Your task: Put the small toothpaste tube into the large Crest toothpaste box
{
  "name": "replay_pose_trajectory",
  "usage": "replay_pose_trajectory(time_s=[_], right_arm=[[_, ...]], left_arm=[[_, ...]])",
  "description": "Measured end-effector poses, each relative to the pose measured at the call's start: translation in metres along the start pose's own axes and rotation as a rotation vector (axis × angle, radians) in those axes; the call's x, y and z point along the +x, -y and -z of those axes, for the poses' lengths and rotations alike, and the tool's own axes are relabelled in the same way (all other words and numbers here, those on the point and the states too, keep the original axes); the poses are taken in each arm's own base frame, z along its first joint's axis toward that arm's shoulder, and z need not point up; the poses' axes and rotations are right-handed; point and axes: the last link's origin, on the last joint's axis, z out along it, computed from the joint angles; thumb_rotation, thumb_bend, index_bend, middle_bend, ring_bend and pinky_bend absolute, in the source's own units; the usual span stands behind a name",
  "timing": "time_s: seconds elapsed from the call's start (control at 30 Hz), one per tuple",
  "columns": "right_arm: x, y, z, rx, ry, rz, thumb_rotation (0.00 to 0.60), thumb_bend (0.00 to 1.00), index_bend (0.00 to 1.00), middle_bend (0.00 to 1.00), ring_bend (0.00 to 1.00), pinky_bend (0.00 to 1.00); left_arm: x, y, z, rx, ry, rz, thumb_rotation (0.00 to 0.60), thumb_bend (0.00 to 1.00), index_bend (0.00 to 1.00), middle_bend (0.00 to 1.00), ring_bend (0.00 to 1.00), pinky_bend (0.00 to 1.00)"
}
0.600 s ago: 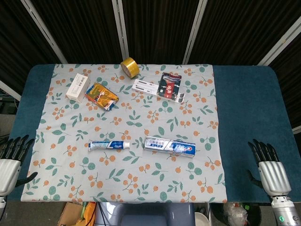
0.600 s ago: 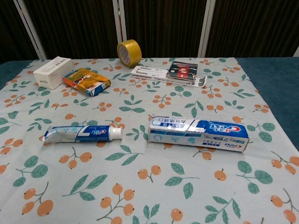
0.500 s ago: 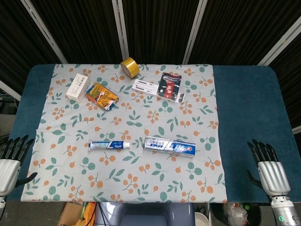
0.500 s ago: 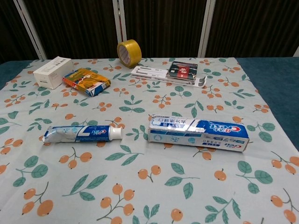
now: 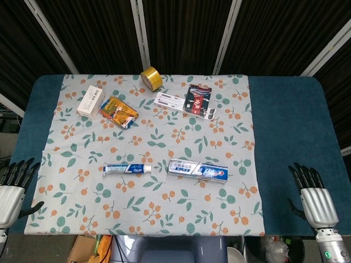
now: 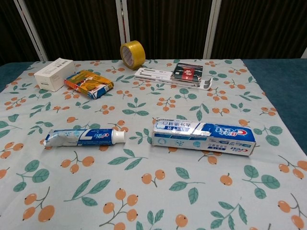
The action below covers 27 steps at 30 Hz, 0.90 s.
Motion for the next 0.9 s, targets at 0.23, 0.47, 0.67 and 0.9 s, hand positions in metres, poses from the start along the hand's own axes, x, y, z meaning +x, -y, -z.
replay_pose_trajectory(time_s=[0.23, 0.47, 0.67, 0.9], right_arm=[[0.005, 0.013, -0.005, 0.044, -0.007, -0.054, 0.6, 0.26, 0.0, 0.0, 0.0, 0.0], [0.01, 0.052, -0.029, 0.147, 0.038, -0.13, 0.6, 0.26, 0.0, 0.0, 0.0, 0.0], [0.011, 0.101, -0.062, 0.247, 0.092, -0.196, 0.6, 0.26, 0.0, 0.0, 0.0, 0.0], [-0.003, 0.139, -0.092, 0.276, 0.149, -0.181, 0.6, 0.26, 0.0, 0.0, 0.0, 0.0]], left_arm=[[0.0, -0.001, 0.0, -0.009, 0.002, 0.006, 0.6, 0.0, 0.0, 0.0, 0.0, 0.0], [-0.001, -0.003, -0.003, -0.008, 0.01, 0.002, 0.6, 0.0, 0.0, 0.0, 0.0, 0.0], [-0.002, -0.004, -0.005, -0.01, 0.015, -0.004, 0.6, 0.0, 0.0, 0.0, 0.0, 0.0], [-0.002, -0.002, -0.006, -0.007, 0.026, 0.003, 0.6, 0.0, 0.0, 0.0, 0.0, 0.0]])
